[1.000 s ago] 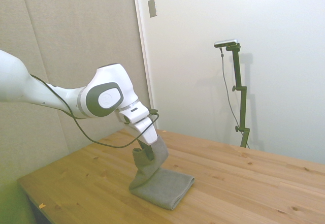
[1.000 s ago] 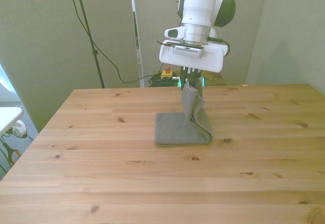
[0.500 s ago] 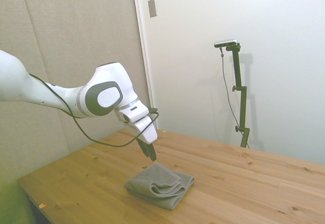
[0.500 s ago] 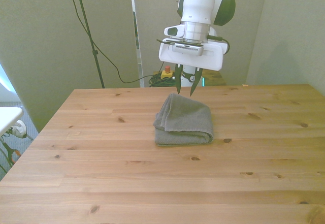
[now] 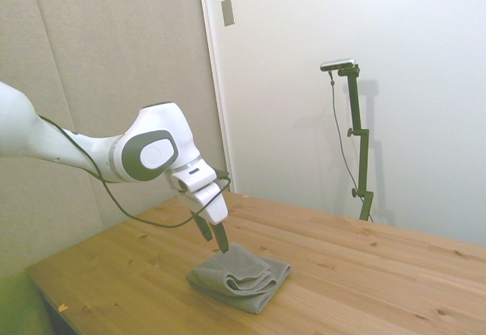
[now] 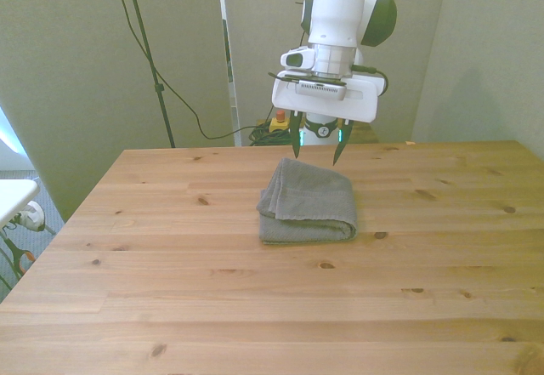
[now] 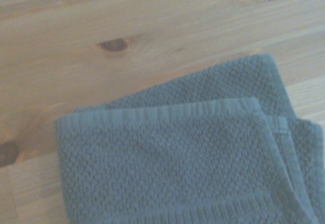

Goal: Fold the towel

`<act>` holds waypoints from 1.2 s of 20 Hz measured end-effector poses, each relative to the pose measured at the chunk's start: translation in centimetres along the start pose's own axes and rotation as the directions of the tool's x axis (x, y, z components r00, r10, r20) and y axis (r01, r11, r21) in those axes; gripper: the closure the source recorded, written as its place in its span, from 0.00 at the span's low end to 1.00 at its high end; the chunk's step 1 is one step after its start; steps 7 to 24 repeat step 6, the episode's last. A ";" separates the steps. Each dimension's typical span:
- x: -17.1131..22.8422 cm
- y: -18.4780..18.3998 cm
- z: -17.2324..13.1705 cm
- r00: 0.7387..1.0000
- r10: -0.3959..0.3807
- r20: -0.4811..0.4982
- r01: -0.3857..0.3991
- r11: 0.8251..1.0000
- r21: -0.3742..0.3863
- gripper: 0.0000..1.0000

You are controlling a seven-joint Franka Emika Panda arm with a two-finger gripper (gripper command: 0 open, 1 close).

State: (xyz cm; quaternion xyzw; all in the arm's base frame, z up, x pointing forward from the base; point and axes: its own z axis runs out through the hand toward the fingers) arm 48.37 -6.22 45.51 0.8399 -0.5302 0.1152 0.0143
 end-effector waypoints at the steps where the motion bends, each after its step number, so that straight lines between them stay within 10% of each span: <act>1: -0.7 0.3 0.0 1.000 -0.013 0.002 0.013 1.000 -0.002 0.00; 24: -5.4 2.6 -2.1 0.996 -0.092 0.007 0.092 0.996 0.013 0.00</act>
